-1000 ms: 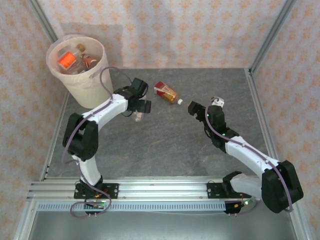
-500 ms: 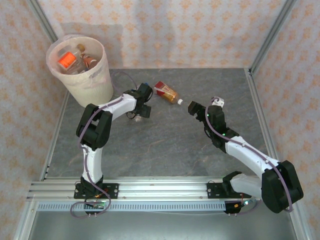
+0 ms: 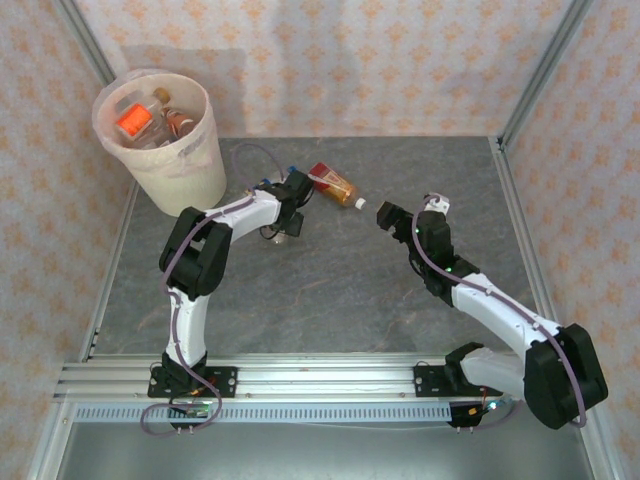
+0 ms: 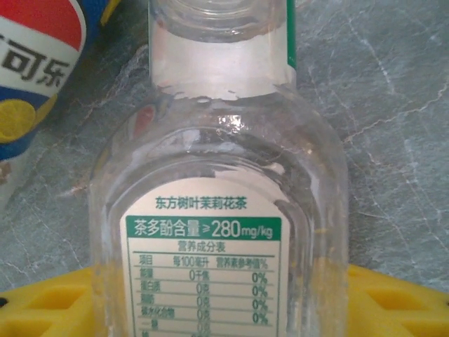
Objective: Put the plastic bottles in the bin
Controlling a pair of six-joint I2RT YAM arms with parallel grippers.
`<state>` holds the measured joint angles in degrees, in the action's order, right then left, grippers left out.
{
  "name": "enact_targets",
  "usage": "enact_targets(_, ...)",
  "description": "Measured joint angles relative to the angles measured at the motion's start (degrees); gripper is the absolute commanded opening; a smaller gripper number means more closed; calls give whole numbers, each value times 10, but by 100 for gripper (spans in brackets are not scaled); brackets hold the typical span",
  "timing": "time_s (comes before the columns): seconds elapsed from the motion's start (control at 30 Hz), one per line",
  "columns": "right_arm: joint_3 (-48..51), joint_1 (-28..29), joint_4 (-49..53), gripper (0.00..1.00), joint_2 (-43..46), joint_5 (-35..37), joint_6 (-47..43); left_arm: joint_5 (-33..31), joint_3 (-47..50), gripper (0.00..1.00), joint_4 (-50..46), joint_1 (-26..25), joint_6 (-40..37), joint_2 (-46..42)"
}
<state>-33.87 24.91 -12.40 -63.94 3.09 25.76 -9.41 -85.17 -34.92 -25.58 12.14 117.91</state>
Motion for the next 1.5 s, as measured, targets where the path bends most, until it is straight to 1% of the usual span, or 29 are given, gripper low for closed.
enact_targets(0.13, 4, -1, 0, 99, 5, -1, 0, 9, 1, 49, 2, 1, -1, -3)
enact_targets(0.2, 14, -3, -10, 99, 10, -7, -3, 19, 10, 40, 8, 1, -2, -15)
enact_targets(0.37, 43, -6, -51, 99, 26, -64, -12, 47, 35, 15, 19, 1, -3, -83)
enact_targets(0.4, 43, -6, -60, 99, 27, -79, -14, 50, 38, 5, 21, 1, -3, -104)
enact_targets(0.43, 43, -6, -69, 99, 28, -91, -17, 53, 40, 0, 23, 1, -3, -123)
enact_targets(0.6, 43, -4, -114, 99, 30, -154, -28, 64, 40, 0, 34, 1, -2, -223)
enact_targets(0.7, 43, 2, -130, 99, 30, -178, -36, 66, 39, 0, 35, 1, -2, -265)
enact_targets(0.83, 43, 15, -138, 99, 30, -199, -49, 66, 35, 0, 35, 5, 0, -301)
enact_targets(0.97, 42, 22, -140, 99, 28, -210, -57, 53, 35, 0, 40, 24, -1, -339)
enact_targets(1.07, 39, 23, -141, 99, 21, -211, -59, 23, 31, 0, 52, 54, 4, -368)
enact_targets(1.23, 35, 24, -141, 99, 13, -210, -61, -5, 2, 0, 84, 136, 16, -392)
enact_targets(1.37, 29, 24, -142, 99, 10, -207, -61, -13, -64, 0, 90, 187, 14, -371)
enact_targets(1.5, 28, 24, -141, 99, 10, -198, -61, -9, -153, 0, 84, 225, -3, -318)
